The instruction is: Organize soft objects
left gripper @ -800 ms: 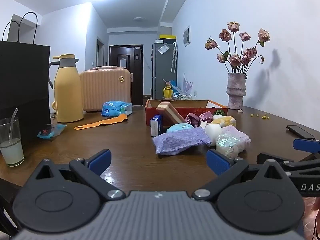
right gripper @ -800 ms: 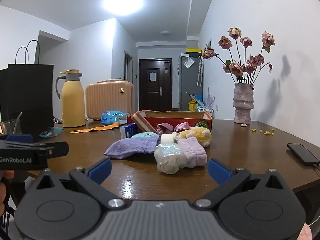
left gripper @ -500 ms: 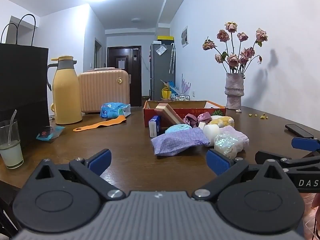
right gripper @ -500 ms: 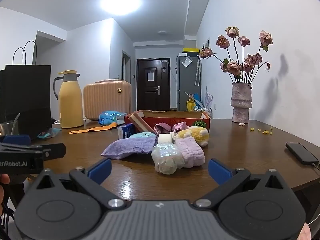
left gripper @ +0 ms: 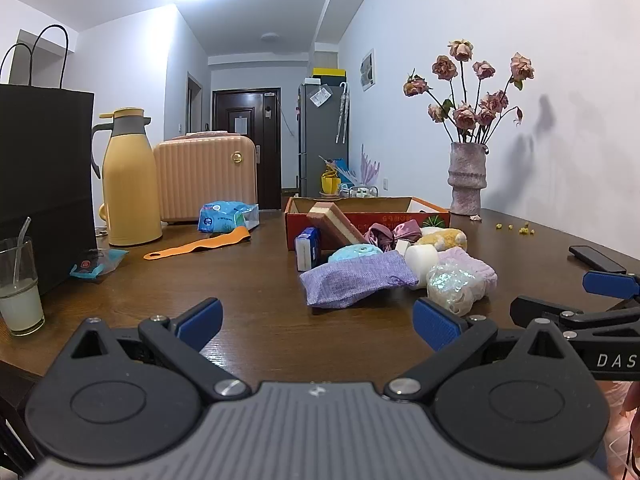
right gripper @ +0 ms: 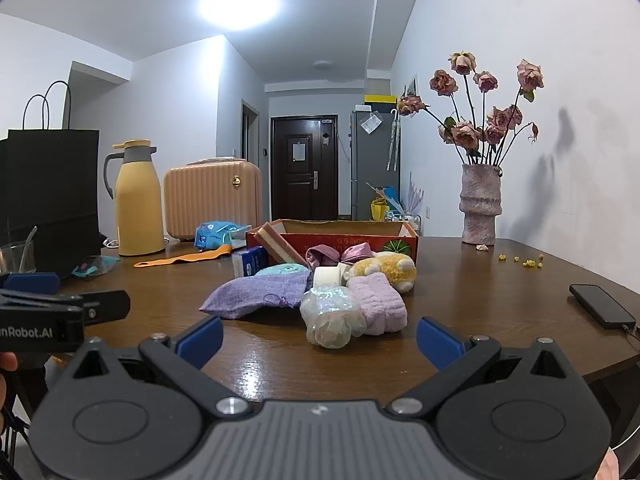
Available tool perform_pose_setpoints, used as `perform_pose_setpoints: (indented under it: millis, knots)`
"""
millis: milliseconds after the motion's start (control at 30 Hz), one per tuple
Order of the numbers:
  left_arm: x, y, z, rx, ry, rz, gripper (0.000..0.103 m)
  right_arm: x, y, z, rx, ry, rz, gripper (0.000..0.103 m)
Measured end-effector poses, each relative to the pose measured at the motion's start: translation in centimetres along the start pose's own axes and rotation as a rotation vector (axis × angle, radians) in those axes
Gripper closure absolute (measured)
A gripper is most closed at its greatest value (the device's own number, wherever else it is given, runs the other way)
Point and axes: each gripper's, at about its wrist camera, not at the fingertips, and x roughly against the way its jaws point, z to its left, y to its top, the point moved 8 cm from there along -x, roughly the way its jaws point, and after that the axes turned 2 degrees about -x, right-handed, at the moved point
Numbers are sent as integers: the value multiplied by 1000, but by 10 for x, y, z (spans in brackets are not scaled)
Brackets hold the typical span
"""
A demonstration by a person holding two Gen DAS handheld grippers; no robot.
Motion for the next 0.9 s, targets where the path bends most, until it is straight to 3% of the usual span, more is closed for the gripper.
perform_pose_setpoints:
  millis: [900]
  knots:
    - [-2,-3,2,-8,1,19,0,-4,-4,1,-20,2,10,0]
